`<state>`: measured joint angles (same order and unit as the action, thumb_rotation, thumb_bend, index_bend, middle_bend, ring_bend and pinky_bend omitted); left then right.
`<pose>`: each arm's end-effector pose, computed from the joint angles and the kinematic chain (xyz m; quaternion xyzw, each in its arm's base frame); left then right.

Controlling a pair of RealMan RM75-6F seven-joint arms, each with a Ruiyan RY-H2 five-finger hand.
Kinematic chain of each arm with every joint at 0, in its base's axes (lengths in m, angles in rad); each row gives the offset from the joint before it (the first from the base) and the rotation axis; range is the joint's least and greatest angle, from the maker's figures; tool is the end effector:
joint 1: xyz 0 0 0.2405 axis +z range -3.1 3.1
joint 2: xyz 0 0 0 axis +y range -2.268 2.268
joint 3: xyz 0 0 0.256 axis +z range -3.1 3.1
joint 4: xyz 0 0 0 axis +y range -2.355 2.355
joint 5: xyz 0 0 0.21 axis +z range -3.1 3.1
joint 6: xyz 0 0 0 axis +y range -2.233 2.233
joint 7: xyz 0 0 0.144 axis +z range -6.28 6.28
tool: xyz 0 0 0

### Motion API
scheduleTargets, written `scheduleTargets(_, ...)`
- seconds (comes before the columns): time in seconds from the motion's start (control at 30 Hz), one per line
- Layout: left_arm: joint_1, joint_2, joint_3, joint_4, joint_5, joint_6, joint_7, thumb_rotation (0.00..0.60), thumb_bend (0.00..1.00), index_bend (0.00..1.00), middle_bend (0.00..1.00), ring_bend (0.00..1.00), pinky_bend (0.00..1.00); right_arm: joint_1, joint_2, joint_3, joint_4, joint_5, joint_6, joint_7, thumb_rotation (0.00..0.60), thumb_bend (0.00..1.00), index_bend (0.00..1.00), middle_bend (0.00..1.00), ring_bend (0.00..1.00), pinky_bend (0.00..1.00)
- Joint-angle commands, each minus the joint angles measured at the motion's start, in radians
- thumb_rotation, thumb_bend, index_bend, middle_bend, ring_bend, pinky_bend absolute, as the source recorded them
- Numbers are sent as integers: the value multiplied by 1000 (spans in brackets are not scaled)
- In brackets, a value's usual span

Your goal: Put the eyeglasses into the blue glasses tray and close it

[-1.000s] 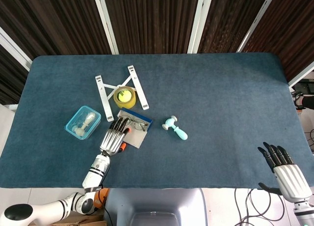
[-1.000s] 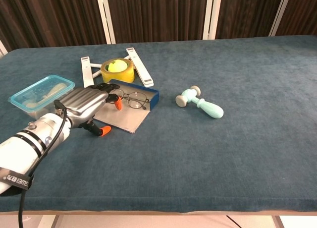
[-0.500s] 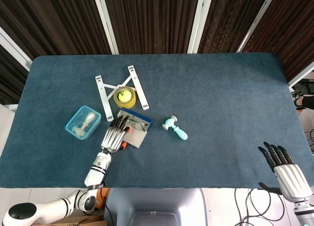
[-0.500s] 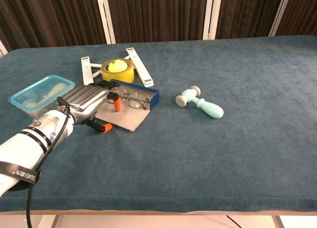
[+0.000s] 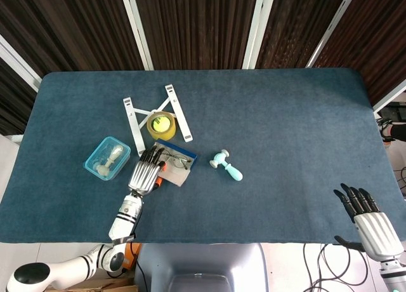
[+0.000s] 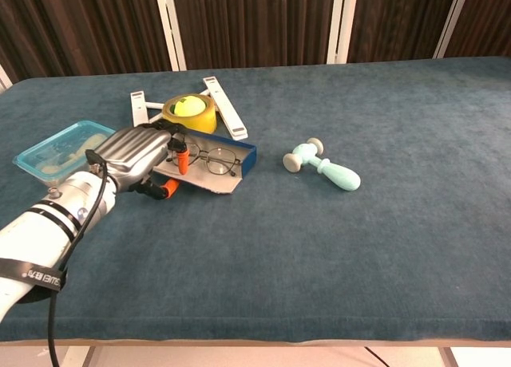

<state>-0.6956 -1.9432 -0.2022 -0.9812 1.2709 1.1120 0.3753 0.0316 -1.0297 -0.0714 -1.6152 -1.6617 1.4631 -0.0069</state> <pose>-0.1610 0.3458 -0.0848 -0.7170 -0.3022 -0.3813 0.4991 -0.3162 -0.1362 0.1597 0.6713 -0.3851 0.3278 0.5419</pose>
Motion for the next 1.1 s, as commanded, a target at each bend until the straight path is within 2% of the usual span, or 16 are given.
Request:
scheduleTargets(0.03, 0, -12, 1, 24, 16, 17, -23, 600, 425, 539, 134, 70, 144, 0, 0, 1, 0, 2, 0, 0, 600, 182, 0, 0, 0, 0)
scheduleTargets(0.33, 2, -44, 18, 103, 66, 55, -92, 600, 456, 628, 162, 79, 144, 1, 1, 0, 0, 0, -2, 0, 600, 182, 0, 0, 0, 0)
scheduleTargets(0.47, 17, -30, 33, 83, 90, 83, -109, 600, 475, 656, 168, 79, 143, 2, 0, -2, 0, -1, -4, -4, 600, 182, 0, 0, 0, 0)
scheduleTargets(0.67, 62, 60, 62, -56, 130, 140, -128, 600, 476, 667, 166, 77, 140, 1, -1, -3, -1, -3, -3, -7, 600, 182, 0, 0, 0, 0)
scheduleTargets(0.93, 115, 222, 62, -312, 83, 131, -47, 600, 472, 669, 153, 71, 134, 0, -4, -2, -3, 0, -4, -18, 600, 182, 0, 0, 0, 0)
scheduleTargets(1.1, 114, 259, 43, -382, 46, 109, 9, 600, 471, 668, 151, 69, 132, 1, -7, -4, -7, -2, -7, -29, 600, 182, 0, 0, 0, 0)
